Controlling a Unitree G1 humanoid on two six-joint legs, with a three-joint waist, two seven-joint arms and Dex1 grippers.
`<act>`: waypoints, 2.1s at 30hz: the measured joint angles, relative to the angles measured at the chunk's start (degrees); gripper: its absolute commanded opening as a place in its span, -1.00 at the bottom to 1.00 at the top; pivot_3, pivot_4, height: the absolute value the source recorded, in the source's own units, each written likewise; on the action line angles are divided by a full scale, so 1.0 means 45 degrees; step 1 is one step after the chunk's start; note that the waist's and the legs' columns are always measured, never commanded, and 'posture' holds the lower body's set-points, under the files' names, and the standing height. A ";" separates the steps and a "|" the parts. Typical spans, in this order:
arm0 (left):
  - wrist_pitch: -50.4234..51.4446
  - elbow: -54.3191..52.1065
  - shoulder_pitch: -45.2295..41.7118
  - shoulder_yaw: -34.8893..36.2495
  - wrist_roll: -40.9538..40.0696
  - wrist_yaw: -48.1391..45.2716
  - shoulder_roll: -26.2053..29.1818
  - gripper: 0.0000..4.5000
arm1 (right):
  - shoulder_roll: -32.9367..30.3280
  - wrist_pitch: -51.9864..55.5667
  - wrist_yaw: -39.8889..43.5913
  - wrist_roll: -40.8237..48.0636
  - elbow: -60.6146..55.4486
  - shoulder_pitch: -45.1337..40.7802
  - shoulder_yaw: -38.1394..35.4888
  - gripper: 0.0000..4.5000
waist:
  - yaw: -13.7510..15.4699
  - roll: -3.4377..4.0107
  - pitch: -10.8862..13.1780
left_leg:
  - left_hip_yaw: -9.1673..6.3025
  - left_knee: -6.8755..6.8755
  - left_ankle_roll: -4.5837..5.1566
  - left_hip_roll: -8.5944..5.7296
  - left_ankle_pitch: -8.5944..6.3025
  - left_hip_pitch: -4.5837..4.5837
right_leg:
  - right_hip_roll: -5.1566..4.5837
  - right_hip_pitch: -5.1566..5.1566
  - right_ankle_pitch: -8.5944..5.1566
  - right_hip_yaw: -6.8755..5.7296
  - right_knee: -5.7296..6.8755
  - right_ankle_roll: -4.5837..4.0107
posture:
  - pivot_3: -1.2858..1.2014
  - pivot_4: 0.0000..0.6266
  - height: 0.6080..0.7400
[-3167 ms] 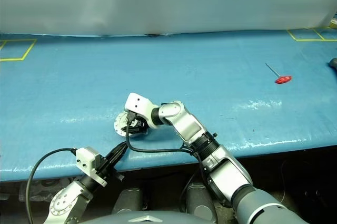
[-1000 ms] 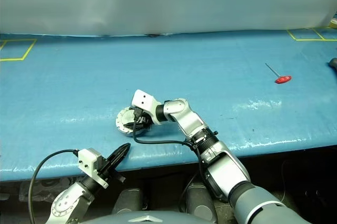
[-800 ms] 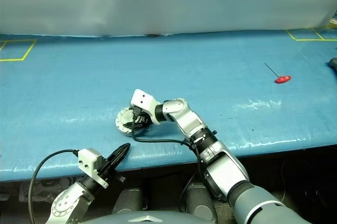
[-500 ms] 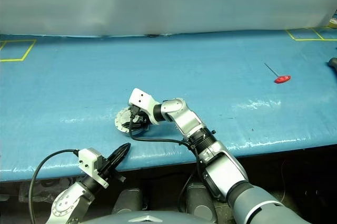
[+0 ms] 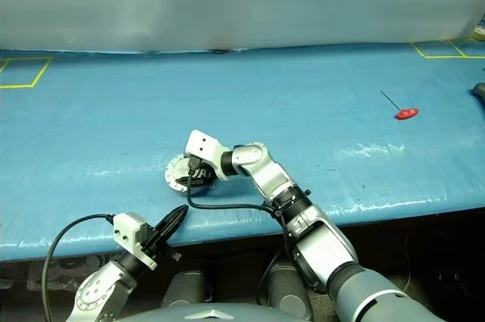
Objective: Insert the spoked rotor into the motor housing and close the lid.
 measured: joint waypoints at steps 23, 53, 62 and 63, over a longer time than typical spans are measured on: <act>-0.0013 0.0000 -0.0065 0.0005 -0.0002 -0.0022 0.0018 -1.00 | -0.0157 0.0242 0.0050 -0.0284 -0.0055 -0.0059 0.0227 0.35 | 0.0020 0.0023 -0.0015 | 0.0000 0.0001 0.0000 -0.0002 0.0000 0.0007 | -0.0002 0.0010 0.0000 0.0001 -0.0002 -0.0001 | 0.03 -0.52 1.00; 0.8069 -0.1693 -0.5101 0.3589 -0.4513 0.1742 0.3941 -1.00 | -0.0011 0.0462 -0.0276 -0.0603 -0.0062 -0.0054 0.0271 0.35 | 0.0013 0.0042 -0.0025 | -0.0024 -0.0034 0.0003 -0.0006 0.0003 0.0185 | 0.0010 0.0185 -0.0003 -0.0004 -0.0021 -0.0003 | 0.03 -0.52 1.00; 1.1607 0.0439 -0.7276 0.3193 -0.5843 0.0203 0.5364 -1.00 | 0.0070 0.0476 -0.0291 -0.0598 -0.0037 -0.0061 0.0264 0.35 | 0.0002 0.0046 -0.0018 | -0.0030 -0.0075 0.0001 -0.0007 0.0004 0.0191 | 0.0019 0.0176 -0.0012 -0.0004 -0.0028 -0.0020 | 0.03 -0.52 1.00; 1.1661 0.0663 -0.7530 0.3092 -0.5837 -0.0013 0.5368 -1.00 | 0.0066 0.0476 -0.0289 -0.0598 -0.0038 -0.0061 0.0258 0.35 | 0.0008 0.0044 -0.0019 | -0.0033 -0.0078 0.0000 -0.0006 0.0004 0.0194 | 0.0024 0.0177 -0.0015 -0.0006 -0.0027 -0.0025 | 0.03 -0.52 1.00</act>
